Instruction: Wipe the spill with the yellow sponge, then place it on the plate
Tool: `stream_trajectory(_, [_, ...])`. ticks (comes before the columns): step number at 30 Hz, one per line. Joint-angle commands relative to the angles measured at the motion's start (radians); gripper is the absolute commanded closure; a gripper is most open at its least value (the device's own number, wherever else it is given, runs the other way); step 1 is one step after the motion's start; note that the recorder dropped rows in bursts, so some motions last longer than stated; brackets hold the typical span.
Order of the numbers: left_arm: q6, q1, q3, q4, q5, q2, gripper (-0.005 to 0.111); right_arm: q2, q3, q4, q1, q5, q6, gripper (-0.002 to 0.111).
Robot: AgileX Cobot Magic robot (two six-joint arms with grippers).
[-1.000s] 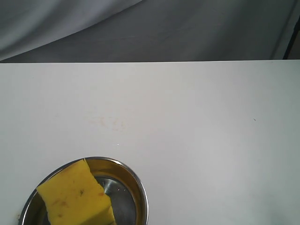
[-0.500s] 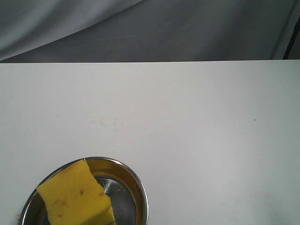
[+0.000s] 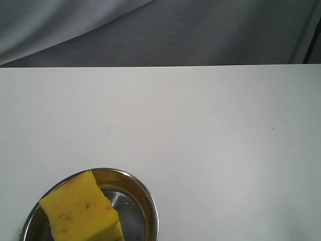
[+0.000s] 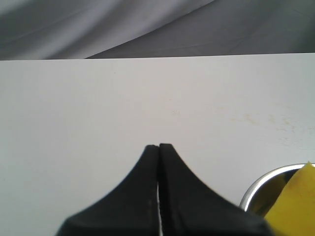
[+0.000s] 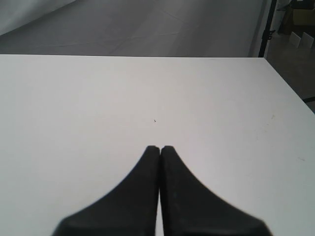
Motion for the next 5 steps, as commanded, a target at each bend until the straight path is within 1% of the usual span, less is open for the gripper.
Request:
stream_trajectory(1, [-0.004, -0.004, 0.005, -0.005, -0.008, -0.002, 0.107, 0.003, 0.004, 0.005, -0.003, -0.008, 0.001, 0.108])
stream_trajectory(5, [-0.004, -0.004, 0.005, -0.005, -0.008, -0.002, 0.107, 0.003, 0.004, 0.005, -0.003, -0.008, 0.001, 0.108])
